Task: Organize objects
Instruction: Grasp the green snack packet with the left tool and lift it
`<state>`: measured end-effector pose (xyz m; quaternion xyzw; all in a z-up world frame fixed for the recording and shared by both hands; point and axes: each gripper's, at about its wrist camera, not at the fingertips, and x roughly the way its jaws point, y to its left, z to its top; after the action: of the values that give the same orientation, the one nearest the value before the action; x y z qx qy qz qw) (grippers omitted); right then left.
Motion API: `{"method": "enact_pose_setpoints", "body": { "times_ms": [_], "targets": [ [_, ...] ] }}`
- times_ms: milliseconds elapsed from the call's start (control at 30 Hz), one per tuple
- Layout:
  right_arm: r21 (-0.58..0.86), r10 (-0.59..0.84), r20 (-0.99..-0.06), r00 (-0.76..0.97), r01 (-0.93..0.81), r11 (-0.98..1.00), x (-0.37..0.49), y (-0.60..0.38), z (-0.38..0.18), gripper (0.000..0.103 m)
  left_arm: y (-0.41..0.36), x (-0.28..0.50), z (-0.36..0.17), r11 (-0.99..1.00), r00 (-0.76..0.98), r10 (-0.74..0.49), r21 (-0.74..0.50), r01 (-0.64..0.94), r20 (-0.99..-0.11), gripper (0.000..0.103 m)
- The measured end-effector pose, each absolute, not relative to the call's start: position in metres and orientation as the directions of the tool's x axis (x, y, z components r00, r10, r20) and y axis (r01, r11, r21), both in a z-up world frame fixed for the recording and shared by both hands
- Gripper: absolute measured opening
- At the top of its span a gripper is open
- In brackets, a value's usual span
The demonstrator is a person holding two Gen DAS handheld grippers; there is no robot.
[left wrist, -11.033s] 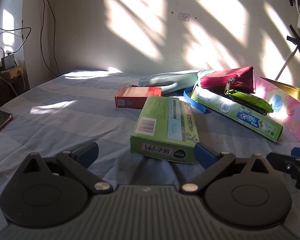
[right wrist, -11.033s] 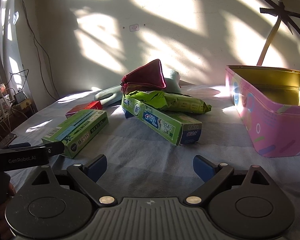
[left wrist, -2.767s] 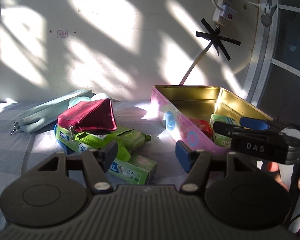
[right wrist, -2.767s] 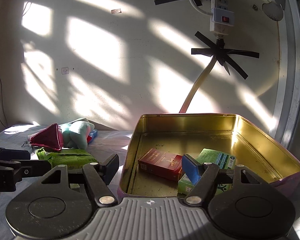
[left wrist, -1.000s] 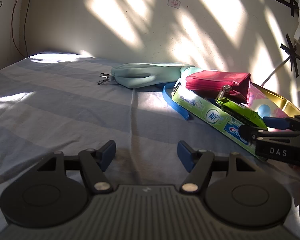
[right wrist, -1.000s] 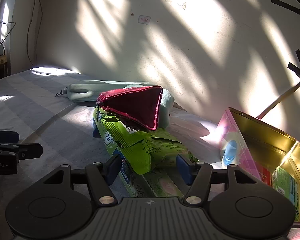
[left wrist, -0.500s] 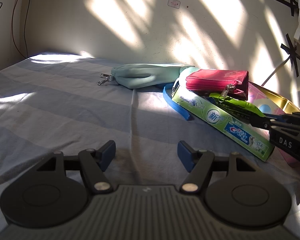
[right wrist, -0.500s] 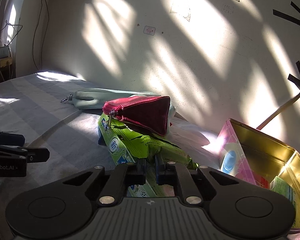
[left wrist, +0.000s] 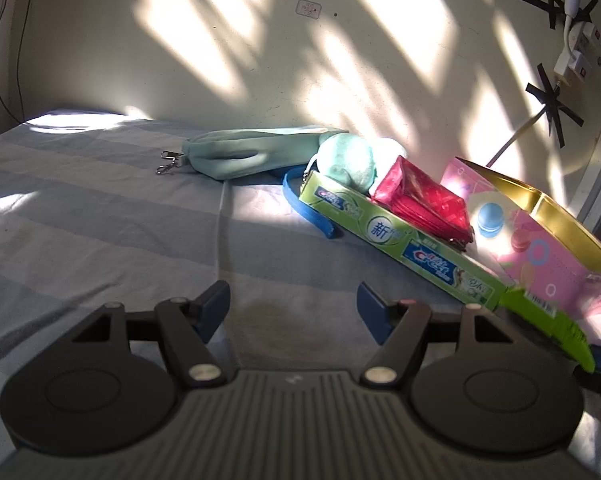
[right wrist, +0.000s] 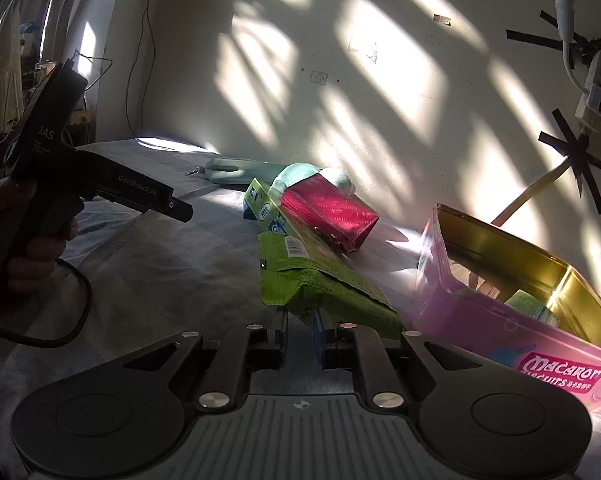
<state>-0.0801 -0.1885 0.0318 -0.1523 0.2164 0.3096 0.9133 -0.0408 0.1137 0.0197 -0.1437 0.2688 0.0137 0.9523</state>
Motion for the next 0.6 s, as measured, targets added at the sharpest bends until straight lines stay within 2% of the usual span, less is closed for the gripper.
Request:
{"method": "enact_pose_setpoints", "body": {
  "times_ms": [33,100,167,200,267,300,333,467,600],
  "targets": [
    [-0.077,0.521,-0.505,0.688,-0.637,0.767,-0.079,-0.198,0.031,0.03,0.11,-0.04,0.023,0.948,0.853,-0.115,-0.312,-0.058,-0.509,0.072],
    [0.065,0.552,-0.51,0.659,-0.611,0.789,-0.071,-0.216,0.03,0.042,0.099,-0.038,0.033,0.93,0.843,-0.213,-0.367,0.02,-0.494,0.076],
    [0.136,0.55,-0.5,0.669,-0.566,0.813,-0.06,-0.228,0.031,0.044,0.083,-0.035,0.042,0.913,0.819,-0.295,-0.398,0.09,-0.492,0.081],
    [0.154,0.543,-0.498,0.676,-0.547,0.823,-0.055,-0.231,0.031,0.046,0.074,-0.033,0.044,0.907,0.804,-0.322,-0.405,0.112,-0.5,0.083],
    [0.173,0.544,-0.507,0.669,-0.539,0.824,-0.045,-0.235,0.028,0.057,0.057,-0.029,0.045,0.908,0.775,-0.353,-0.393,0.148,-0.524,0.083],
    [0.188,0.549,-0.515,0.659,-0.538,0.822,-0.04,-0.236,0.026,0.069,0.048,-0.027,0.044,0.913,0.768,-0.353,-0.377,0.157,-0.535,0.084],
    [0.208,0.554,-0.525,0.646,-0.533,0.82,-0.033,-0.236,0.023,0.075,0.042,-0.024,0.043,0.919,0.761,-0.348,-0.361,0.16,-0.548,0.084],
    [0.346,0.608,-0.551,0.571,-0.507,0.79,-0.013,-0.241,0.01,0.075,0.026,-0.005,0.031,0.921,0.696,-0.366,-0.347,0.176,-0.617,0.087],
    [0.317,0.621,-0.558,0.55,-0.55,0.773,-0.014,-0.225,0.007,0.075,0.008,0.011,0.019,0.899,0.621,-0.43,-0.375,0.228,-0.655,0.088]
  ]
}}
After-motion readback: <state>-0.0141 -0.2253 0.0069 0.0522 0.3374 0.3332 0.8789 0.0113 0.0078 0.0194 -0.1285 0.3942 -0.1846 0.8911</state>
